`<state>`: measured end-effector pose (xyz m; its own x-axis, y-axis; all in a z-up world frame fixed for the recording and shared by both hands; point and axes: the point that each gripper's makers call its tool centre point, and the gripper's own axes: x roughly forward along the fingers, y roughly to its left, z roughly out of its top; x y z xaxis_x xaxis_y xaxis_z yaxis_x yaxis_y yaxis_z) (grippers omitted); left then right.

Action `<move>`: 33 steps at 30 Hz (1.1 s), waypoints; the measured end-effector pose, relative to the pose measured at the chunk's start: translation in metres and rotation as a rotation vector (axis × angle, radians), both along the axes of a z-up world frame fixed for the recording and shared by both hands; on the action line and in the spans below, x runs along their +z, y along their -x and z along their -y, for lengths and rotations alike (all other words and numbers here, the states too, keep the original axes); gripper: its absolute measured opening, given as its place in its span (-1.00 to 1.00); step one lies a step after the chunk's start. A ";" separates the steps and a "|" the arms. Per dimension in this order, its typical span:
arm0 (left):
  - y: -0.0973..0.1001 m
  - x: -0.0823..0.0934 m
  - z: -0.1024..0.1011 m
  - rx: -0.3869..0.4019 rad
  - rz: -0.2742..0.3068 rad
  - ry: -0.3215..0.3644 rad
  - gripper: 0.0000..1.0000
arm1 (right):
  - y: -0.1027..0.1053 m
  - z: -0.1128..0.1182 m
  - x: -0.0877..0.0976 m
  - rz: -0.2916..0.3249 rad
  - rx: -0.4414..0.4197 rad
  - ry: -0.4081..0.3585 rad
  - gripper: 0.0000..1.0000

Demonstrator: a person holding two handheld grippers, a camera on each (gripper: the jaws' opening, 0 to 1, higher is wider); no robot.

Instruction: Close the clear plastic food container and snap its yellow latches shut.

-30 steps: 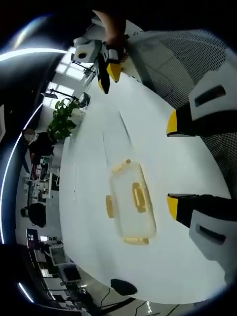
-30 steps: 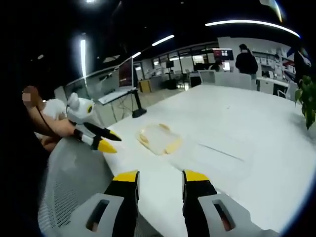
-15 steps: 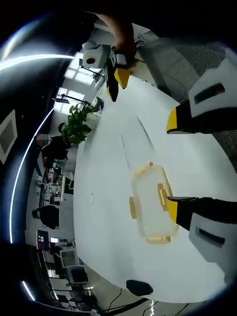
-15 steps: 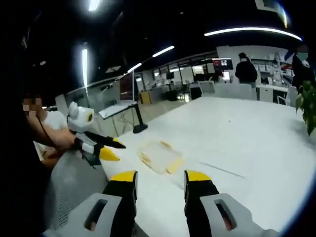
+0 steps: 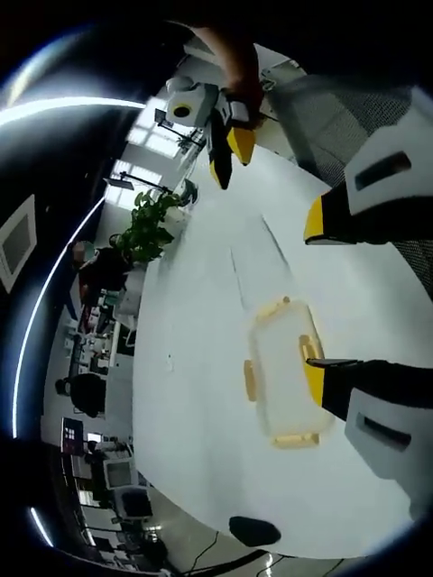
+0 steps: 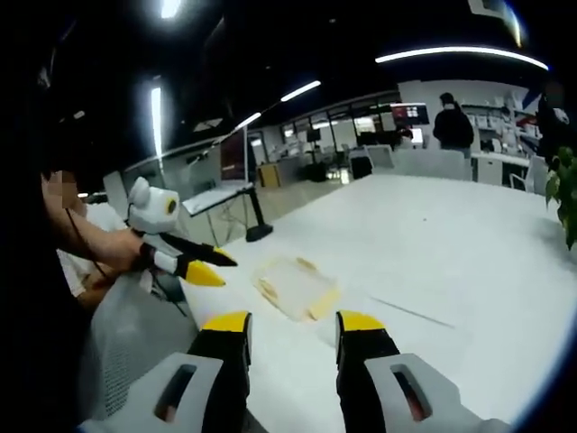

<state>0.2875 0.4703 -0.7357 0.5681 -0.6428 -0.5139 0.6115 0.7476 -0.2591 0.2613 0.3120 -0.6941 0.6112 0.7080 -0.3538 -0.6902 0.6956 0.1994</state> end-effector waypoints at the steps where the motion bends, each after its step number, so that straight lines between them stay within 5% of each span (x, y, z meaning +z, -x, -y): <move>1: 0.000 0.000 0.000 0.000 -0.001 0.003 -0.01 | 0.000 -0.001 0.000 -0.003 0.001 -0.001 -0.28; 33: -0.015 -0.009 -0.026 -0.058 -0.038 -0.020 -0.06 | -0.016 -0.039 -0.003 -0.017 -0.017 -0.002 -0.30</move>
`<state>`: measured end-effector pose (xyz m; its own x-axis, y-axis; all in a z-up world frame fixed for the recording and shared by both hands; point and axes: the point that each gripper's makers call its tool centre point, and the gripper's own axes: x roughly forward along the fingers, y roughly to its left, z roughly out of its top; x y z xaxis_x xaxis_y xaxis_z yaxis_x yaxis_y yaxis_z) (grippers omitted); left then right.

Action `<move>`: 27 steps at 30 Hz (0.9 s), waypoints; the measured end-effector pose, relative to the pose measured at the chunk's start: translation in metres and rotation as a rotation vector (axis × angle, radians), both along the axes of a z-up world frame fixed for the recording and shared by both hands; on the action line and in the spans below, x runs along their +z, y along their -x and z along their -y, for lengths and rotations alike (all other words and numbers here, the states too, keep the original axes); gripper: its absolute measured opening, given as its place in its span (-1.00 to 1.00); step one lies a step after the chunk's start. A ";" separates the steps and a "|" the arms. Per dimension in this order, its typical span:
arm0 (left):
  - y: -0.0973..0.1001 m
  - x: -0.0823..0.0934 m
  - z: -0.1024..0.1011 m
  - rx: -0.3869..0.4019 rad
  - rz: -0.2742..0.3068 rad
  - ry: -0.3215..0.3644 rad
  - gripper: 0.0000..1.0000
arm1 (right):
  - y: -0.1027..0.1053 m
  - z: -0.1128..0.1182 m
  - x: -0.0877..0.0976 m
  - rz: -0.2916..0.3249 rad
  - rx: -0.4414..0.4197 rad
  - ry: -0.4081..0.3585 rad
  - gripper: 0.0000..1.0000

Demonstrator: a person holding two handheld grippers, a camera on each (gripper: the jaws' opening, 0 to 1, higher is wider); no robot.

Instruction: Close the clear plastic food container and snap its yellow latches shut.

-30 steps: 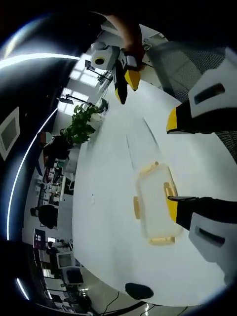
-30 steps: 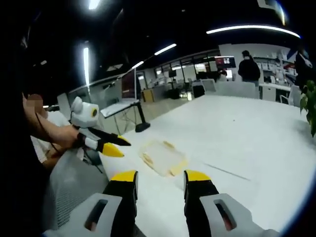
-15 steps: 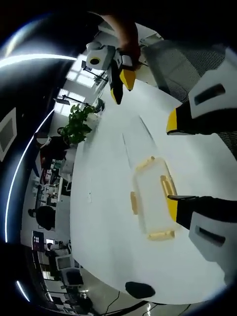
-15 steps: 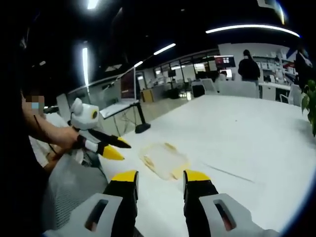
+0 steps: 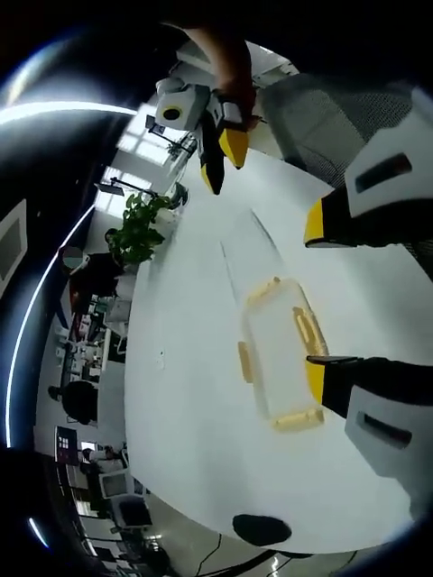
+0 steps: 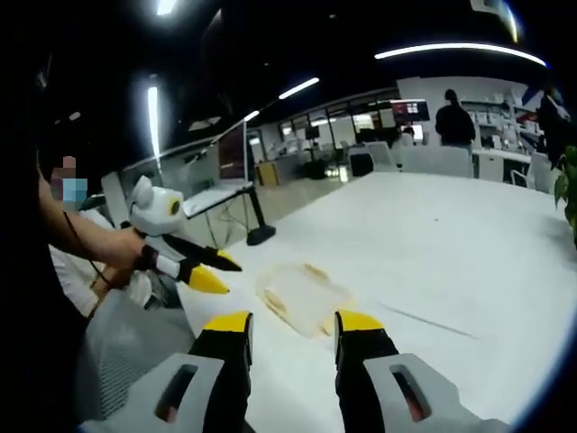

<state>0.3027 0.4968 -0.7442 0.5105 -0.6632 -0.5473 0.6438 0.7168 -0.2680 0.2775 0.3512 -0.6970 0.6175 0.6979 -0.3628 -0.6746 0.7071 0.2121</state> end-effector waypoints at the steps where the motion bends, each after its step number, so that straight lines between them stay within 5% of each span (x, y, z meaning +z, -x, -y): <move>1: 0.000 -0.001 0.000 -0.003 -0.002 -0.001 -0.06 | 0.000 -0.001 -0.001 -0.003 -0.002 -0.001 -0.30; 27: -0.017 -0.009 -0.015 -0.075 -0.033 -0.023 -0.10 | -0.020 -0.011 -0.008 -0.022 -0.046 0.026 -0.32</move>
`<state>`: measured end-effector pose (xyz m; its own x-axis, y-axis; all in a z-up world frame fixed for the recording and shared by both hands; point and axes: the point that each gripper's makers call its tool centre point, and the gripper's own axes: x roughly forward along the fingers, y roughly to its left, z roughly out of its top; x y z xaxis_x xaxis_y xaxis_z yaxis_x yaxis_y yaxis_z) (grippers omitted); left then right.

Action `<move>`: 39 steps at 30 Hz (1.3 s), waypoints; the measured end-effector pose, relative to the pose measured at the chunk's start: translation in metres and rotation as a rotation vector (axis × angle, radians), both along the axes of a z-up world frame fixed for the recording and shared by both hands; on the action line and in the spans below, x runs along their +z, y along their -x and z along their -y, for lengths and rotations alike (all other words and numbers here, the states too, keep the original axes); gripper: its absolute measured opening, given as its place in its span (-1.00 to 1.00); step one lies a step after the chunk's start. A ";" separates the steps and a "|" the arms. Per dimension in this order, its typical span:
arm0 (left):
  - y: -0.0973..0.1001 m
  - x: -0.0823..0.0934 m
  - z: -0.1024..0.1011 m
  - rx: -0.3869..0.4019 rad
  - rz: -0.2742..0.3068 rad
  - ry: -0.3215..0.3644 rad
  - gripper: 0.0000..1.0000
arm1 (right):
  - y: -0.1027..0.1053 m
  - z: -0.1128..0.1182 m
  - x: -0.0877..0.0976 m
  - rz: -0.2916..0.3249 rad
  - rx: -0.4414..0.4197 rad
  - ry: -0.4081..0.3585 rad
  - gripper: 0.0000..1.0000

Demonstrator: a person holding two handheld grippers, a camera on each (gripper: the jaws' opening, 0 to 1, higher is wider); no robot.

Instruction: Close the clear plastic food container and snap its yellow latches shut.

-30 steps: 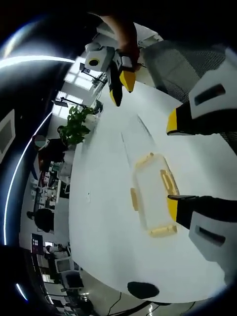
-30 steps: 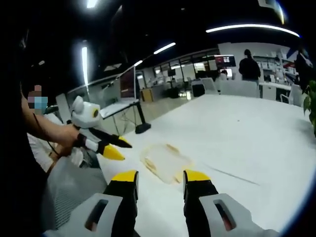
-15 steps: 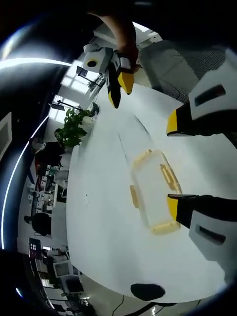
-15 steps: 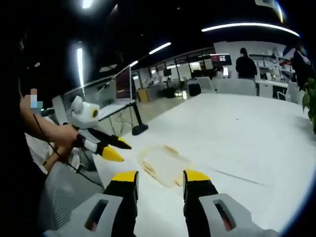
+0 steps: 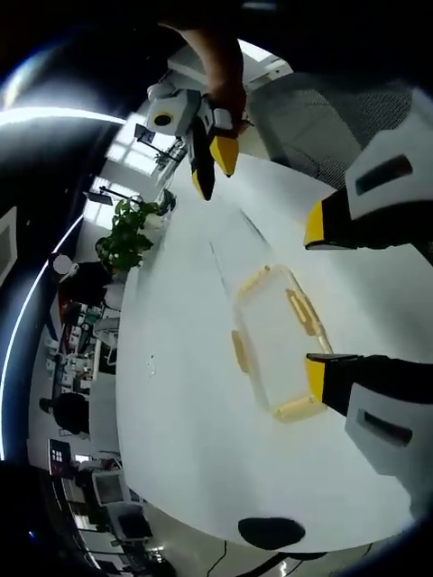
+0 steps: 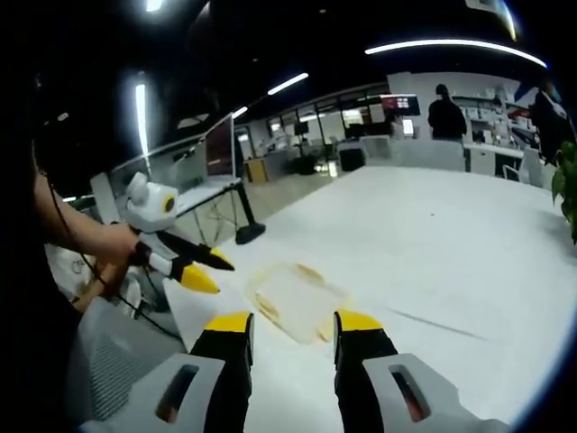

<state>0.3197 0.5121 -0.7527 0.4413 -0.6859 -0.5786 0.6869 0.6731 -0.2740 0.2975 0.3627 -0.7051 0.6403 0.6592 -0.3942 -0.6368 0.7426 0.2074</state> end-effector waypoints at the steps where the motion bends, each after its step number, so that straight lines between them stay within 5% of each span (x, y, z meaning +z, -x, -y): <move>1: -0.001 -0.001 -0.001 -0.001 -0.002 0.000 -0.10 | -0.001 -0.001 0.000 0.000 0.000 -0.001 -0.32; 39: -0.035 -0.028 -0.034 -0.089 -0.023 -0.066 -0.10 | -0.029 -0.011 -0.038 -0.042 0.066 0.158 -0.30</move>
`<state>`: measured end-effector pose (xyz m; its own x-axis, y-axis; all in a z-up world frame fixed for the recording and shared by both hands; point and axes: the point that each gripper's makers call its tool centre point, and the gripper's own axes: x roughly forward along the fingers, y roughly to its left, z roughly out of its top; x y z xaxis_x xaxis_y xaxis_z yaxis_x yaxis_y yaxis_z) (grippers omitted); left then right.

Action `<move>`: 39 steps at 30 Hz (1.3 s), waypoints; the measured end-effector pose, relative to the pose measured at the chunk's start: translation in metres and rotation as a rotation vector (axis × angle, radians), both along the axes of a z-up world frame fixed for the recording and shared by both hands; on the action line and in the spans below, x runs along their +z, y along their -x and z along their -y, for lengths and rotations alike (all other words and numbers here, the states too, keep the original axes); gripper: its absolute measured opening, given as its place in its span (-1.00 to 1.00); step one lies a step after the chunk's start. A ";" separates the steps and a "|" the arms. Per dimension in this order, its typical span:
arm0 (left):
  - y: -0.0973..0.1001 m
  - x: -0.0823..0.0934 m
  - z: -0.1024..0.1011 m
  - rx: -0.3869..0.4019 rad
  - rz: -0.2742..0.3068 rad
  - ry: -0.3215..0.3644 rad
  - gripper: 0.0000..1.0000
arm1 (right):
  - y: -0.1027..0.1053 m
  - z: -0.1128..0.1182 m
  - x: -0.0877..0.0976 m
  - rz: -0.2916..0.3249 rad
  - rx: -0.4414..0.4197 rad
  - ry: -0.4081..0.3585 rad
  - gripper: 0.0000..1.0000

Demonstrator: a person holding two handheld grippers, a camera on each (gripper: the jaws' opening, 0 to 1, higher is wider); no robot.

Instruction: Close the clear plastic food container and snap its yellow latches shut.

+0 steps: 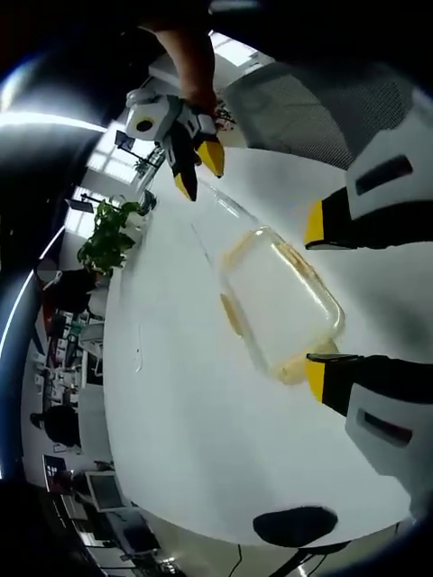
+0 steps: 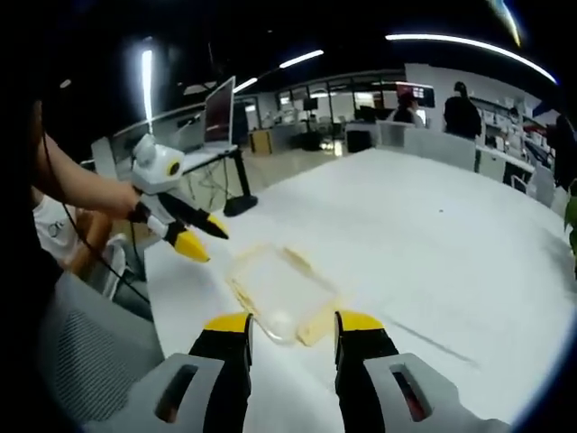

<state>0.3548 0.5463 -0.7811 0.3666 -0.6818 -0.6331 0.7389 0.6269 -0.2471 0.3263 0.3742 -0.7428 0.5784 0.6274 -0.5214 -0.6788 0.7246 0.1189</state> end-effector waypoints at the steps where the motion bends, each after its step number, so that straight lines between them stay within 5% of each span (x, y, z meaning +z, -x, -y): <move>1: -0.001 0.000 0.000 -0.003 -0.001 -0.002 -0.10 | 0.000 0.000 0.000 -0.001 -0.001 0.002 -0.30; 39: -0.018 -0.014 -0.005 -0.185 -0.007 -0.083 -0.08 | -0.019 -0.009 -0.028 -0.040 0.100 0.148 -0.30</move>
<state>0.3728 0.5512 -0.7955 0.2350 -0.6827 -0.6919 0.8420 0.4986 -0.2061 0.3455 0.3833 -0.7707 0.4938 0.5959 -0.6333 -0.7454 0.6651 0.0446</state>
